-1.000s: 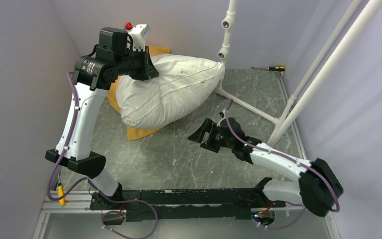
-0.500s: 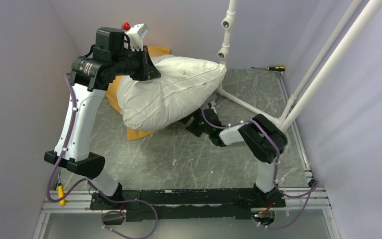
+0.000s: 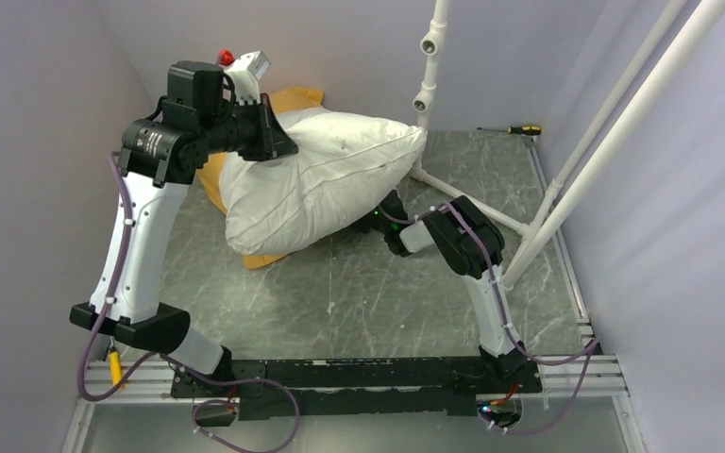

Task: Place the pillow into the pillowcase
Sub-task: Stuff the pillow into the pillowcase.

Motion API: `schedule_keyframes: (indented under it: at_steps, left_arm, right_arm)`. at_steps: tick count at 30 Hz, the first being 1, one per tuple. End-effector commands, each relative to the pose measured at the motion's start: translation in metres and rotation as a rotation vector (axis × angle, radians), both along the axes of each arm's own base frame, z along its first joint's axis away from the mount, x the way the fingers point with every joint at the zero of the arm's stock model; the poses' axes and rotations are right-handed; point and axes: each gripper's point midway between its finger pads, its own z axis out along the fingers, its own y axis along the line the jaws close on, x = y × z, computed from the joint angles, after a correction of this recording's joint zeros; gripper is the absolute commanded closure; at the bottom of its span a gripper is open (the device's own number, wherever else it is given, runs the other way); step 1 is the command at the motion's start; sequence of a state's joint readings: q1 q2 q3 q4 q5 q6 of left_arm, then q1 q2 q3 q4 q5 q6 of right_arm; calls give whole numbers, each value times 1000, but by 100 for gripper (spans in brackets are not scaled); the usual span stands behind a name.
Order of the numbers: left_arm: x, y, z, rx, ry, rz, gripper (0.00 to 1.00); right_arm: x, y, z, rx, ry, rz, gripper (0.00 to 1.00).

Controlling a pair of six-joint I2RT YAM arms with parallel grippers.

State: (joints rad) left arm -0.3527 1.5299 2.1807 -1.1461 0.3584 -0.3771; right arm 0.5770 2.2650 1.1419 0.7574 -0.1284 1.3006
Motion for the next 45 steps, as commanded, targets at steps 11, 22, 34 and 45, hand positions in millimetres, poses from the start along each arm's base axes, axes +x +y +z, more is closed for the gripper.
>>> schedule_keyframes:
  at_steps: [11, 22, 34, 45]
  left_arm:
    - [29, 66, -71, 396, -52, 159, 88]
    - [-38, 45, 37, 189, -332, -27, 11]
    - [-136, 43, -10, 123, -231, -240, 1]
    - [-182, 41, -97, 156, -172, -448, 1]
  right_arm:
    - [-136, -29, 226, 306, -238, 323, 100]
    - [-137, -18, 232, 299, -177, 297, 100]
    - [-119, 0, 213, 361, -112, 267, 100]
    - [-92, 21, 192, 443, -45, 259, 100]
